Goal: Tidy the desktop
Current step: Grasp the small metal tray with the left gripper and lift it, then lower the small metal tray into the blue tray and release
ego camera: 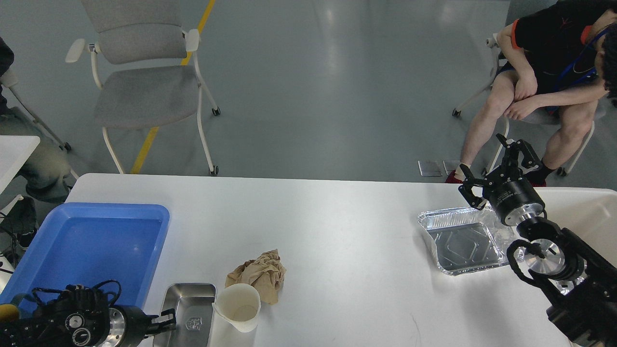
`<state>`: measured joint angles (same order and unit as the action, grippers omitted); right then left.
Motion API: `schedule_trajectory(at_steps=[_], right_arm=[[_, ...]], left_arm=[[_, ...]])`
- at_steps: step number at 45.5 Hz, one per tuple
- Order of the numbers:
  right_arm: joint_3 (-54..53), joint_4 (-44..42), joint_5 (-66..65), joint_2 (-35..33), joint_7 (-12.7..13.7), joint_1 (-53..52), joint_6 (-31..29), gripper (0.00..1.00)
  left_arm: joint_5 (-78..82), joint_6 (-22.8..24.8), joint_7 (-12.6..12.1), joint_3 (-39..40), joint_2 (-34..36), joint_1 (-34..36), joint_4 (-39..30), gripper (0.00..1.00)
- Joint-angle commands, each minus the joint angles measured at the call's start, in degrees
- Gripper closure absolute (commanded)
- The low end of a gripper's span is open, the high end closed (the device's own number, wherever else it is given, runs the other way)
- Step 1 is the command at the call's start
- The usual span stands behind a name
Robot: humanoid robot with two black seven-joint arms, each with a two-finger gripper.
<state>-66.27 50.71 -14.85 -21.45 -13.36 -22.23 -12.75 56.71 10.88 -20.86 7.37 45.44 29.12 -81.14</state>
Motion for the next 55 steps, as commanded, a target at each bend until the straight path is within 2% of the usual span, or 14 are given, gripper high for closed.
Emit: schedule_trajectory(at_steps=[1,9,21,28,35,41,48,55], right_arm=[[0.0,0.0,0.0,0.0,0.0,0.1,0.0,0.00],[-0.1,0.0,0.0,0.0,0.0,0.2,0.0,0.00],[0.0,-0.2,0.0,0.4,0.0,0.1,0.0,0.00],[0.0,-0.3,0.0,0.5,0.0,0.1,0.0,0.00],[0.0,-0.4,0.0,0.5,0.0,0.0,0.0,0.00],[0.0,-0.4,0.0,0.6,0.0,-0.1,0.0,0.00],[0.0,-0.5,0.0,0.6,0.0,0.0,0.0,0.00],[0.0,-0.4,0.0,0.6,0.0,0.0,0.0,0.00]], left_arm=[[0.2,-0.1,-0.3,0.5,0.5,0.2,-0.2,1.00],[0.2,0.0,-0.6,1.4,3.6,1.1,-2.3,1.00],[-0.3,2.0,-1.2,3.3,19.4,4.9,-14.3,1.00],[-1.2,9.3,-0.2,9.7,33.0,5.5,-19.5,1.00],[-9.0,19.1,1.7,20.1,44.6,5.5,-19.6,1.00],[-13.2,24.5,3.1,26.8,51.8,5.7,-19.2,1.00],[-17.5,27.9,4.1,29.7,55.6,7.0,-19.0,1.00],[-17.5,26.6,3.6,28.9,51.2,7.4,-16.0,1.00]])
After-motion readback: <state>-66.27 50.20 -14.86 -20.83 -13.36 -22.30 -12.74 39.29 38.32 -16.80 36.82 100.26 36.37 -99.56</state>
